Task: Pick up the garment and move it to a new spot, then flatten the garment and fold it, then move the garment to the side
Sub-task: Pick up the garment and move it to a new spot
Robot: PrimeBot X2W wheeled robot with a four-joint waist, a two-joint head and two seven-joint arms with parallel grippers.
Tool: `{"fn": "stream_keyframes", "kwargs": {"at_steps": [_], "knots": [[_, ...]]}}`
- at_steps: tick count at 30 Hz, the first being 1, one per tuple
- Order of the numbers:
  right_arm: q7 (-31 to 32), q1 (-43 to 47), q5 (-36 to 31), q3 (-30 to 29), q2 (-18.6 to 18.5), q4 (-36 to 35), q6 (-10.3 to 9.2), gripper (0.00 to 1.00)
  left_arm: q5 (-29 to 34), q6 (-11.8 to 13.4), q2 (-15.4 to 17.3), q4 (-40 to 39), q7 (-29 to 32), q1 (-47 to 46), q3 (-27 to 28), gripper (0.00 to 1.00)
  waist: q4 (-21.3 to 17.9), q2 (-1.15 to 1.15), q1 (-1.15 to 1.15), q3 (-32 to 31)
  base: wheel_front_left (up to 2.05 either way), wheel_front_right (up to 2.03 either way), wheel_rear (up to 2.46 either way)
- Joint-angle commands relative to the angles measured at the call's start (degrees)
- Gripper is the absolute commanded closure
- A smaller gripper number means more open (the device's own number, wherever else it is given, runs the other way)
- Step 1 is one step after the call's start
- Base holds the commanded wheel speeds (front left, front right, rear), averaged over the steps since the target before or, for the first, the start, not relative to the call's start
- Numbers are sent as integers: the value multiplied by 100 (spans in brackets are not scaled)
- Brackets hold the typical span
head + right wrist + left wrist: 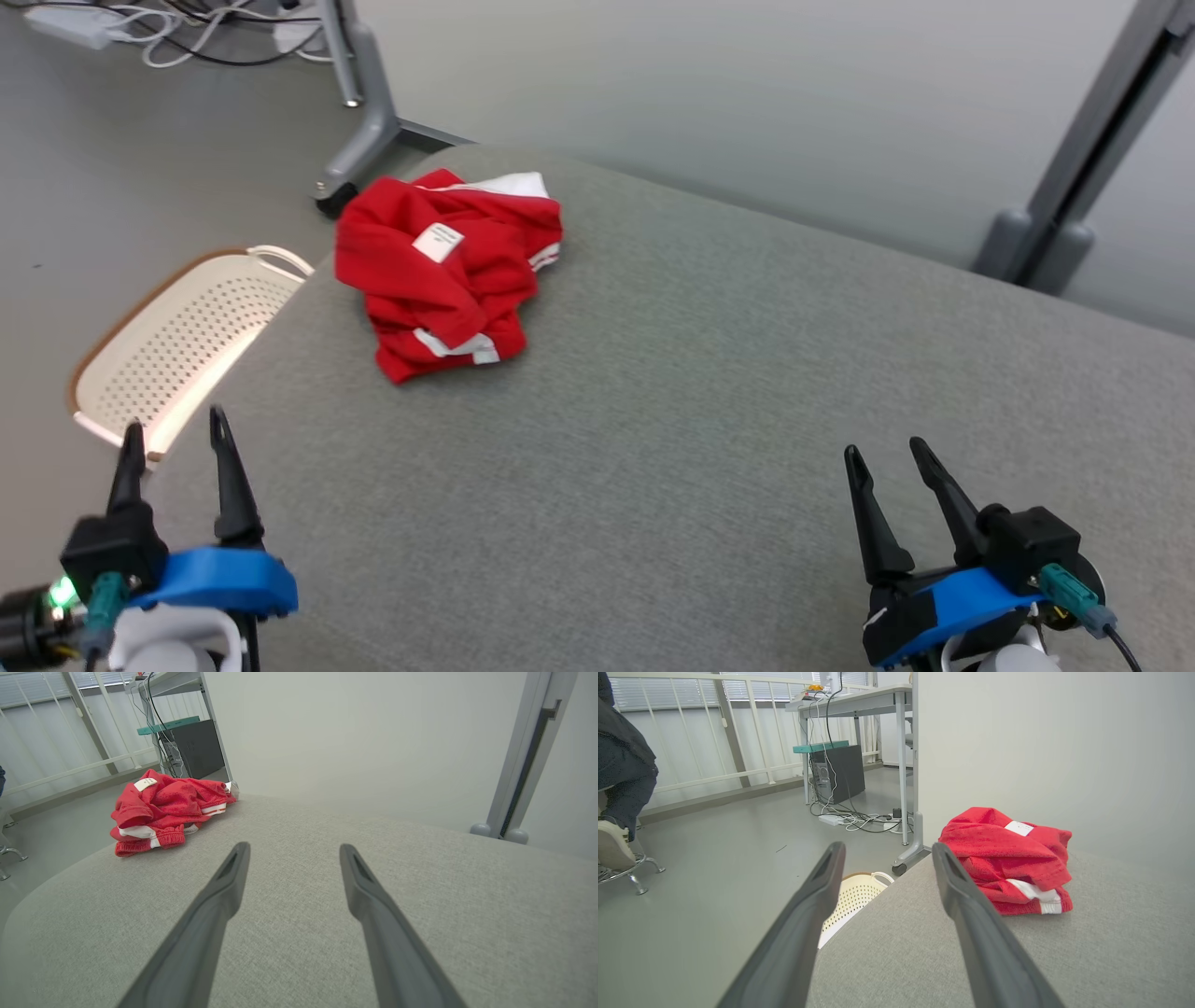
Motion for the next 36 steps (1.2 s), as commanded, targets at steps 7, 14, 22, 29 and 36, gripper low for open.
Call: {"fn": "stream_keyframes", "kwargs": {"at_steps": [7,14,22,29,36], "knots": [[10,-311,-325,-78,-40,-253,3,0,-203,-94,235,268,-75,-1091,275,0,-705,0,0,520,0,0,0],[180,-556,-682,-282,-35,-911,3,0,-349,-233,688,707,-77,-2255,547,0,-1469,0,0,1291,0,0,0],[429,-577,-853,-478,-114,-1727,3,0,-403,-522,1356,1589,246,-3367,604,0,-1991,0,0,1996,0,0,0],[528,-635,-758,-516,-231,-2035,2,0,-479,-943,1589,2650,1161,-3947,347,0,-2068,0,0,2328,0,0,0],[548,-740,-724,-434,-231,-2044,2,0,-898,-1267,1411,3481,1855,-4179,321,0,-2066,0,0,2416,0,0,0]]}}
